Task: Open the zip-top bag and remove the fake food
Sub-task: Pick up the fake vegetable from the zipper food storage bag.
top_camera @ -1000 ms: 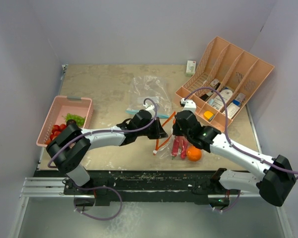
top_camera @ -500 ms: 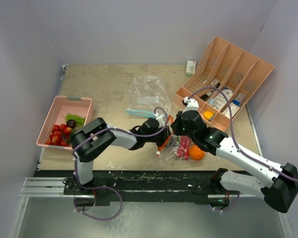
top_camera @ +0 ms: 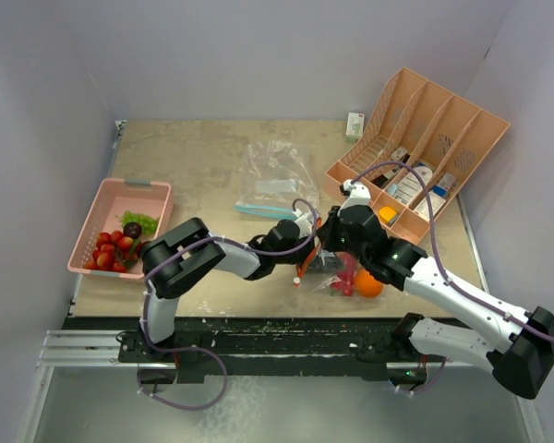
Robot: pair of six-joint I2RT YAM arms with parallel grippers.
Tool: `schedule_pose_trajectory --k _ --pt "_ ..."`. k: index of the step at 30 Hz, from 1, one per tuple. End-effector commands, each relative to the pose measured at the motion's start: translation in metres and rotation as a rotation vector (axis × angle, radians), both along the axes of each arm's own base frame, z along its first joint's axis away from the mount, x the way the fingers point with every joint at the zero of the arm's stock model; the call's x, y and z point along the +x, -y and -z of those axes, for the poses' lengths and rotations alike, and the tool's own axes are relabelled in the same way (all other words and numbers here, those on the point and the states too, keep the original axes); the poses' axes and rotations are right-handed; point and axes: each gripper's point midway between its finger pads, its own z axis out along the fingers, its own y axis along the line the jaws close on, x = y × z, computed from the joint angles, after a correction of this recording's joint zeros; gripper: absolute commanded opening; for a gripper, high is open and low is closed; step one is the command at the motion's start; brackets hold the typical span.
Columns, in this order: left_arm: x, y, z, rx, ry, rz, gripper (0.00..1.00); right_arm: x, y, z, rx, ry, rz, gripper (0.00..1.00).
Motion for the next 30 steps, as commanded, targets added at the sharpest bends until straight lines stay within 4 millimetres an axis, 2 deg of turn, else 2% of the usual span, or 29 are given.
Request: schedule_pose_trajectory --k 1,4,8,9,15,17,23,30 --pt "-0.018 0.032 -0.006 -0.033 0.035 0.104 0.72 0.006 -0.006 -0.017 0.046 0.044 -0.003 0.0" --pt "-0.036 0.043 0.012 0.034 0.018 0.158 0.71 0.004 -0.002 -0.016 0.038 0.031 0.005 0.0" --pt "-0.051 0.054 0.017 0.035 0.011 0.185 0.64 0.002 -0.002 -0.014 0.04 0.025 0.004 0.0" --pt "-0.051 0.055 0.016 0.031 0.012 0.185 0.61 0.002 -0.002 -0.013 0.041 0.024 0.003 0.0" --pt "-0.049 0.054 0.01 0.034 0.021 0.173 0.24 0.001 -0.002 -0.014 0.041 0.025 0.002 0.0" --pt "-0.047 0.051 0.006 0.035 0.029 0.163 0.17 0.002 0.002 -0.015 0.031 0.04 0.011 0.0" --pt "-0.037 0.032 -0.005 0.036 0.041 0.116 0.14 0.001 0.017 -0.005 -0.04 0.035 0.044 0.0" --pt "-0.019 0.002 -0.028 0.058 0.09 0.038 0.14 0.001 0.023 0.025 -0.076 -0.013 0.079 0.0"
